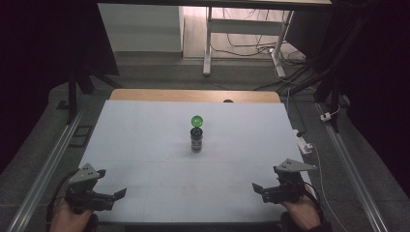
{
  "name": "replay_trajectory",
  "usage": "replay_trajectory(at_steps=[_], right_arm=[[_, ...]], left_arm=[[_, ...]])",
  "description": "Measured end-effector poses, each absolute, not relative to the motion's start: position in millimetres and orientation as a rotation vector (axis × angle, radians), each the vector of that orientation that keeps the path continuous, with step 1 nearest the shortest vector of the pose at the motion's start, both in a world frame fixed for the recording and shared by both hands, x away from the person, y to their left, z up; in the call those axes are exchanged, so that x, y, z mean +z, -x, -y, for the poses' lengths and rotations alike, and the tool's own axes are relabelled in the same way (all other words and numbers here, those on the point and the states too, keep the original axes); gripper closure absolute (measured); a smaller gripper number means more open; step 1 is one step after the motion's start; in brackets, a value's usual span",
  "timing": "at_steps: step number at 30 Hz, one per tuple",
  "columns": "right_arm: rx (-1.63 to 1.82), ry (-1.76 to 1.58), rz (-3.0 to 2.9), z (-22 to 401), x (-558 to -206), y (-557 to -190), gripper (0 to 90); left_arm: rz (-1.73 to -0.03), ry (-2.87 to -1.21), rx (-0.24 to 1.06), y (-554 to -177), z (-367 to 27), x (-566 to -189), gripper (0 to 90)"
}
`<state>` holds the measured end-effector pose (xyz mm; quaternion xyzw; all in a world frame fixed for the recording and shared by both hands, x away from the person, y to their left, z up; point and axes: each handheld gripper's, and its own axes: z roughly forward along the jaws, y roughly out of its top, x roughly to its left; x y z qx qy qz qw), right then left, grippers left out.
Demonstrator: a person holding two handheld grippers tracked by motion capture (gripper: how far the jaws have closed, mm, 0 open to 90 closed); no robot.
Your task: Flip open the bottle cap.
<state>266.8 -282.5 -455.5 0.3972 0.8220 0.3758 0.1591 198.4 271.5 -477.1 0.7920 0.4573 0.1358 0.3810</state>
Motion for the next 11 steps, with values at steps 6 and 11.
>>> replay_trajectory(at_steps=[6,11], right_arm=[[1.05,-1.184,-2.341,290.8,-457.8,-261.4,0.0],[1.019,-1.189,-2.347,290.6,-458.9,-261.6,0.0]], left_arm=[[-1.177,-2.028,0.344,-198.0,-272.0,-477.4,0.0],[-1.182,-2.027,0.338,-199.2,-271.4,-477.3,0.0]])
